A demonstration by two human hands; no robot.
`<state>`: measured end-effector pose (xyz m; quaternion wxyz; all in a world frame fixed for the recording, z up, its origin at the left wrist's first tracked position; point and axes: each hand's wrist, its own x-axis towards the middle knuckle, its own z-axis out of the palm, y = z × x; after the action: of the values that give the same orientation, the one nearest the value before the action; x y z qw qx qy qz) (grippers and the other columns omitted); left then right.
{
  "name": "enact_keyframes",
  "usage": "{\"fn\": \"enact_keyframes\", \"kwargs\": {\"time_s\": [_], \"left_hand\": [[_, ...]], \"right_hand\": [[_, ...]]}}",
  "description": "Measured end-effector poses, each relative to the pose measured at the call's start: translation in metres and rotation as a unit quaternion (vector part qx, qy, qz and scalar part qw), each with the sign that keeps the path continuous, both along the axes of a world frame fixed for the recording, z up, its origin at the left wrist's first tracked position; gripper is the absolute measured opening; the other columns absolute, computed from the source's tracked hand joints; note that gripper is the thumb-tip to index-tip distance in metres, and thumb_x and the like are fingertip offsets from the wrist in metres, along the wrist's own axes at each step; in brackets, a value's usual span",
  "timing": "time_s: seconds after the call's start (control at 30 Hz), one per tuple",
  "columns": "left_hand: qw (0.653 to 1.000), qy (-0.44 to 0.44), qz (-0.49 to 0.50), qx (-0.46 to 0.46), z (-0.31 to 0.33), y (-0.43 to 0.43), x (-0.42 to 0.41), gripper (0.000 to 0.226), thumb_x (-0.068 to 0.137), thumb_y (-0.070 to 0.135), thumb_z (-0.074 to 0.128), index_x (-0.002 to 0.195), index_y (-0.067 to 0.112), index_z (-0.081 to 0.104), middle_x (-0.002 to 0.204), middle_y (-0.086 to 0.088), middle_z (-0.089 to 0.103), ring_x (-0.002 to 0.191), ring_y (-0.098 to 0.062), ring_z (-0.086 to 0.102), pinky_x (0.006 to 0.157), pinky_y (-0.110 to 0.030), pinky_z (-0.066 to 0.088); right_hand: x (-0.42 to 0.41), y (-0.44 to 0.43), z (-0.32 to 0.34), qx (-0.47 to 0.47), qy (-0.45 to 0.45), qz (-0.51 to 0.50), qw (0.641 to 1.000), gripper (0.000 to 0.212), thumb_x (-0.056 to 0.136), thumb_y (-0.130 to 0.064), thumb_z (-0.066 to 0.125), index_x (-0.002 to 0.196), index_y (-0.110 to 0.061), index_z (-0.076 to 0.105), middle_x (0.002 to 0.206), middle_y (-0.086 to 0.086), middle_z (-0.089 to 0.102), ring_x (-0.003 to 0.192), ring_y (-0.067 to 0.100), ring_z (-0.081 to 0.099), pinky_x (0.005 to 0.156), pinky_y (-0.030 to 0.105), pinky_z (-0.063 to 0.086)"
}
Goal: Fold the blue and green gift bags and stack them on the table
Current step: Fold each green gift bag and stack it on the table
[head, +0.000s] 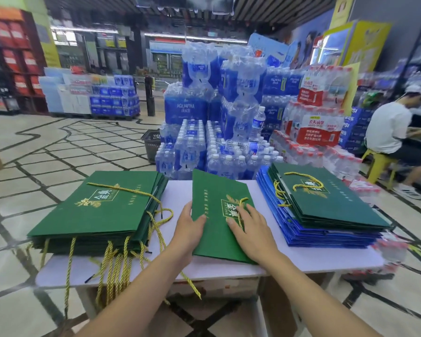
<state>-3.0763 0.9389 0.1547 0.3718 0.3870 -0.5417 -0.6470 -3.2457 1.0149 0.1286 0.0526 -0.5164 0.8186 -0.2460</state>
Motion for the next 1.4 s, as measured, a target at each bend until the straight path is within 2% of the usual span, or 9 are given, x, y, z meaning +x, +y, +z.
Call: {"fn": "enact_keyframes", "kwargs": {"time_s": [0.23,0.37,0.63,0.73,0.83,0.97,1.1,1.27,1.4], "left_hand": [[0.993,0.077,0.052,-0.080,0.062,-0.007,0.010,0.049,0.106,0.010,0.051,0.135,0.049,0.045,0.114,0.029,0.058,0.108,-0.019,0.071,0.087,-0.048,0.062],[0.982,0.121,0.070,-0.130,0.100,-0.014,-0.005,0.052,0.103,0.006,0.051,0.146,0.036,0.048,0.135,0.005,0.065,0.114,-0.024,0.070,0.091,-0.052,0.061],[0.978,0.116,-0.008,-0.175,0.152,0.013,-0.114,0.059,0.100,0.005,0.051,0.152,0.029,0.039,0.132,0.002,0.067,0.111,-0.020,0.070,0.091,-0.044,0.061],[0.979,0.063,-0.056,-0.185,0.150,0.033,-0.156,0.059,0.098,0.010,0.051,0.153,0.029,0.038,0.135,0.005,0.063,0.113,-0.016,0.066,0.091,-0.035,0.059],[0.979,-0.005,-0.105,-0.173,0.135,0.039,-0.193,0.063,0.094,0.019,0.055,0.153,0.030,0.037,0.137,0.005,0.062,0.111,-0.018,0.065,0.094,-0.040,0.058],[0.974,-0.091,-0.144,-0.152,0.093,0.039,-0.225,0.046,0.083,0.029,0.063,0.128,0.027,0.054,0.129,-0.001,0.067,0.110,-0.024,0.067,0.100,-0.045,0.055],[0.965,-0.132,-0.163,-0.158,0.065,0.050,-0.229,0.024,0.096,0.021,0.061,0.115,0.032,0.051,0.119,0.003,0.066,0.111,-0.023,0.066,0.103,-0.041,0.053],[0.962,-0.139,-0.148,-0.182,0.046,0.049,-0.234,0.036,0.092,0.027,0.060,0.120,0.035,0.038,0.128,0.005,0.060,0.116,-0.022,0.061,0.105,-0.043,0.051],[0.953,-0.153,-0.146,-0.216,0.035,0.031,-0.242,0.044,0.075,0.043,0.053,0.118,0.036,0.049,0.124,0.006,0.063,0.115,-0.021,0.062,0.101,-0.050,0.053]], "right_hand": [[-0.002,-0.022,0.068,-0.096,-0.146,-0.025,0.984,0.063,0.097,-0.057,0.054,0.151,-0.029,0.039,0.141,0.005,0.049,0.128,0.023,0.050,0.100,0.038,0.042],[-0.015,-0.021,0.133,-0.154,-0.111,-0.022,0.982,0.066,0.093,-0.057,0.061,0.150,-0.029,0.042,0.140,0.003,0.051,0.129,0.023,0.050,0.100,0.038,0.042],[-0.108,0.040,0.210,-0.163,-0.019,-0.105,0.981,0.081,0.091,-0.057,0.065,0.158,-0.024,0.033,0.153,0.010,0.044,0.138,0.029,0.045,0.106,0.042,0.041],[-0.150,0.067,0.209,-0.134,-0.009,-0.148,0.980,0.083,0.090,-0.059,0.066,0.158,-0.023,0.033,0.158,0.011,0.040,0.142,0.031,0.041,0.110,0.045,0.039],[-0.183,0.091,0.194,-0.100,-0.020,-0.165,0.981,0.083,0.092,-0.054,0.067,0.158,-0.016,0.033,0.160,0.010,0.039,0.145,0.031,0.040,0.113,0.043,0.038],[-0.210,0.111,0.153,-0.044,-0.037,-0.200,0.978,0.085,0.089,-0.056,0.068,0.157,-0.016,0.035,0.159,0.009,0.041,0.142,0.031,0.044,0.111,0.044,0.041],[-0.218,0.118,0.117,0.015,-0.055,-0.201,0.978,0.077,0.093,-0.054,0.064,0.155,-0.017,0.038,0.154,0.009,0.049,0.136,0.032,0.050,0.105,0.040,0.043],[-0.220,0.119,0.098,0.037,-0.071,-0.203,0.976,0.076,0.097,-0.058,0.057,0.155,-0.014,0.035,0.155,0.010,0.046,0.137,0.031,0.049,0.105,0.041,0.043],[-0.219,0.118,0.102,0.059,-0.022,-0.220,0.973,0.078,0.091,-0.069,0.052,0.151,-0.021,0.041,0.152,0.010,0.048,0.134,0.034,0.049,0.106,0.047,0.045]]}}
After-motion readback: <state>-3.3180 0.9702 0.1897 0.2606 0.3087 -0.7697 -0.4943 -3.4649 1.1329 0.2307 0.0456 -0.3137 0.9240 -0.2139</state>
